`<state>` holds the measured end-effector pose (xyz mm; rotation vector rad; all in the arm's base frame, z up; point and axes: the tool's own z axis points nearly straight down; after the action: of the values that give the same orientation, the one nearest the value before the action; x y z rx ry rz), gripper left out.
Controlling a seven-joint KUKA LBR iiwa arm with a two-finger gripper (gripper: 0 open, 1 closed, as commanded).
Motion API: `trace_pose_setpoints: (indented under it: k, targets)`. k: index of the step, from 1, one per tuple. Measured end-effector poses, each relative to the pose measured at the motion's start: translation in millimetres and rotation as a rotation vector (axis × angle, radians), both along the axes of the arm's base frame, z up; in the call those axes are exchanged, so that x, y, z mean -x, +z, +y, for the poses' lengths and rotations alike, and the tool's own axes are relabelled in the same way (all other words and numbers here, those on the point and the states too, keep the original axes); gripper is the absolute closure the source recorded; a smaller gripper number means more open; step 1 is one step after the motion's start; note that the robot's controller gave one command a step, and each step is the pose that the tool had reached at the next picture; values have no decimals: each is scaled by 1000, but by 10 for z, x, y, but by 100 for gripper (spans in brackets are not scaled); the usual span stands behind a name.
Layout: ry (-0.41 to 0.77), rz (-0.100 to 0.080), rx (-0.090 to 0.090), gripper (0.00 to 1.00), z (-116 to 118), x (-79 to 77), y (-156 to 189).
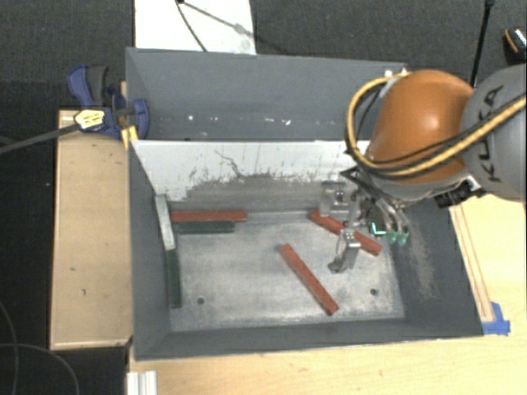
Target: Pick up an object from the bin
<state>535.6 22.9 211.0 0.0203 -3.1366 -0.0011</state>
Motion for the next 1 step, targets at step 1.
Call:
trace_pose_setpoints:
  k: [1]
  targets:
    - [-276,-1,1,0,183,248,-1434]
